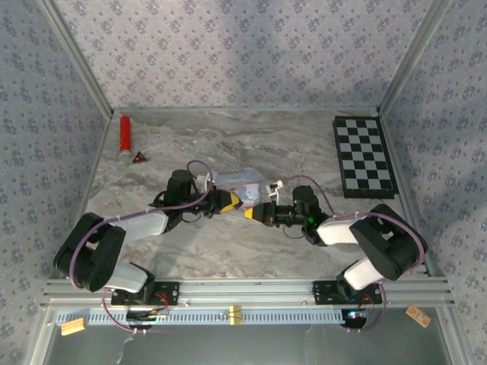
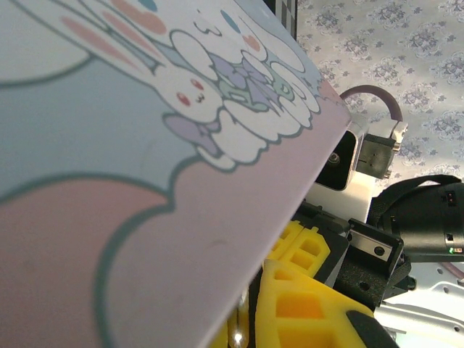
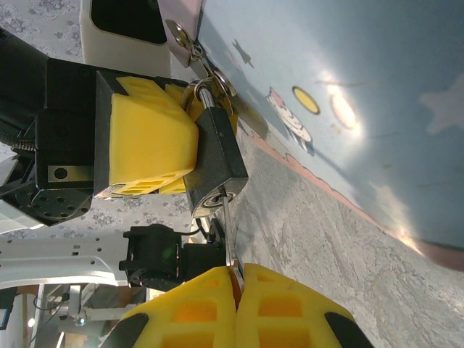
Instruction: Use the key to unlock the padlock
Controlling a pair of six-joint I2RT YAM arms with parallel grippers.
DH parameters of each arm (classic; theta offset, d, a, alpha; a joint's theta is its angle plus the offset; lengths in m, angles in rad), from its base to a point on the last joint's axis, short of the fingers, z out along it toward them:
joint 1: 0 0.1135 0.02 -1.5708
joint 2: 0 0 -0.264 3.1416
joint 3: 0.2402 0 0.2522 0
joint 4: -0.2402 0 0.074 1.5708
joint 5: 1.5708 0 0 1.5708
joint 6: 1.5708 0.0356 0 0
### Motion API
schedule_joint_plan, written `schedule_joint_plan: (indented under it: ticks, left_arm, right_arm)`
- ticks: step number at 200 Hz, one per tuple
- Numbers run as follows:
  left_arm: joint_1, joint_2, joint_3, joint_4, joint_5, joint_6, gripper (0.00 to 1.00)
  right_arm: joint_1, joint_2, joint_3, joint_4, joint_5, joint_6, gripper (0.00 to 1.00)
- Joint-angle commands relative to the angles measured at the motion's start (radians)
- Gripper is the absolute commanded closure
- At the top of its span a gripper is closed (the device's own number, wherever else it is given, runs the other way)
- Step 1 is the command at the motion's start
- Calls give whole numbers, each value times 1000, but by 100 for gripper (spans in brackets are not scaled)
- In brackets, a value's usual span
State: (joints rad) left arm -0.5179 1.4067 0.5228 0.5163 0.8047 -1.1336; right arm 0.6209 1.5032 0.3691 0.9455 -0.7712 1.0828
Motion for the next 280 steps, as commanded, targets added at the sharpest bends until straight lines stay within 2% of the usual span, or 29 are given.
schedule_joint_plan:
  ticks: [1, 112, 280]
  left_arm:
    - [3, -25, 40, 54, 41, 23, 100]
    - [-2, -27, 1, 68, 43, 17, 100]
    - [1, -46, 2, 35, 66, 30, 100]
  right_arm:
    - [12, 1, 22, 12, 3, -14, 100]
    - [28, 28, 8, 117, 41, 26, 100]
    - [16, 25, 11, 94, 55, 3, 100]
